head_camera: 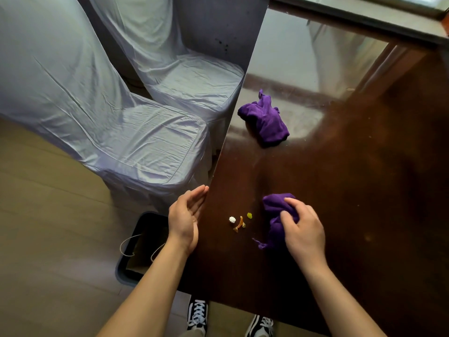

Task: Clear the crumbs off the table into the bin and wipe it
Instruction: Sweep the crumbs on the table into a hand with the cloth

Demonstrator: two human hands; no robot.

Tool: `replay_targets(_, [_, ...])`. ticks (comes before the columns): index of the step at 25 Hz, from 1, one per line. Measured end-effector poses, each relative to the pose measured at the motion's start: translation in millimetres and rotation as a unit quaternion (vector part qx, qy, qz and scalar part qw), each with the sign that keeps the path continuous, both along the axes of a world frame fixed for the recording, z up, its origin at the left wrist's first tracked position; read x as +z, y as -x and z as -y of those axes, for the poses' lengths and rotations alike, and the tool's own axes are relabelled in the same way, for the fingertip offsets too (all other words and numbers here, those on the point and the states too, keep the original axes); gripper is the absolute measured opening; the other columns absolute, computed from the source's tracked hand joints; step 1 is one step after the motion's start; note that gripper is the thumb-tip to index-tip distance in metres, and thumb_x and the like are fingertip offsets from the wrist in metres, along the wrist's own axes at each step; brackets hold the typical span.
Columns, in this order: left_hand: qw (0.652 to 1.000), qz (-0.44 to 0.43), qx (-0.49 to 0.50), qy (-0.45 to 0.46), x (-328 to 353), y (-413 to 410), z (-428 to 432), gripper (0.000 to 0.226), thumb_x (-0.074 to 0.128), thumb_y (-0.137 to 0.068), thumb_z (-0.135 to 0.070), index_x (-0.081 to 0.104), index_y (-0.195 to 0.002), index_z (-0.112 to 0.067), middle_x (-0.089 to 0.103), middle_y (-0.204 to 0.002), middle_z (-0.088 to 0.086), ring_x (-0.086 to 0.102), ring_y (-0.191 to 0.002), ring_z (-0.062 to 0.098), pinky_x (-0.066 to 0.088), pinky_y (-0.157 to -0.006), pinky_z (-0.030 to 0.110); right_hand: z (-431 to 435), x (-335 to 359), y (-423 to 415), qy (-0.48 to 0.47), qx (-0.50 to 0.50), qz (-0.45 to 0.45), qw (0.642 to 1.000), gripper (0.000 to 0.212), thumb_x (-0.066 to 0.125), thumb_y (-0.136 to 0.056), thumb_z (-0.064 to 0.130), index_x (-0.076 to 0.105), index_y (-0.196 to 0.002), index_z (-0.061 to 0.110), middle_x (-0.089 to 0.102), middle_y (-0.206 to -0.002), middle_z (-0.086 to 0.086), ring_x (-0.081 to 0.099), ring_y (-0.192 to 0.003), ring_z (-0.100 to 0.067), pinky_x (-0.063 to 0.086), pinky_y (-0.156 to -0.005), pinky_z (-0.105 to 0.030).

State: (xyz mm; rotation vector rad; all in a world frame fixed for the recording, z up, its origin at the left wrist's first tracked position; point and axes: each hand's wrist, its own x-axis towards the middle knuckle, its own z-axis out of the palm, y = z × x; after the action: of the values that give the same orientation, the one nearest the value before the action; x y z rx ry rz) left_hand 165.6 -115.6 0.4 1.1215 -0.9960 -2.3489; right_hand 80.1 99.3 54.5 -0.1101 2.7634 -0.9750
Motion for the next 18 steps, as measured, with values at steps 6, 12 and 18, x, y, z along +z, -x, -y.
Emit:
replay_targets(6, [0.997,-0.026,-0.025,-0.072,-4.8,-4.1,8.1,0.04,0.039,-0.096,-0.026,0.068,-0.11,-0.003,0.071,-0.113,0.014,0.064,-0.112,0.023,0.047,-0.096,0.032,59.6,15.0,-21.7,0.178,0.108,0.061,0.976,0.029,0.062,-0.088,0.009,0.07,-0.107,0.029,0.073,-0.104,0.01,0.065,-0.099,-0.007,0.05,-0.091,-0.026])
replay_targets(12, [0.974,-0.116,0.004,-0.193,-19.7,-14.8,17.1,0.043,0.041,-0.093,-0.026,0.064,-0.117,0.001,0.064,-0.123,0.023,0.06,-0.117,0.031,0.044,-0.102,0.041,-10.6,29.3,-3.8,0.24,-0.064,0.079,0.965,0.032,0.059,-0.09,0.008,0.072,-0.096,0.037,0.075,-0.096,0.008,0.069,-0.091,-0.015,0.056,-0.085,-0.037])
replay_targets(18, [0.959,-0.148,0.063,-0.232,-37.0,-17.6,18.0,0.043,0.039,-0.093,-0.024,0.064,-0.116,0.001,0.064,-0.123,0.024,0.06,-0.117,0.035,0.046,-0.102,0.046,-0.7,9.3,-36.5,0.127,-0.124,0.052,0.983,0.025,0.063,-0.09,0.011,0.064,-0.101,0.034,0.069,-0.105,0.003,0.065,-0.1,-0.023,0.05,-0.096,-0.052])
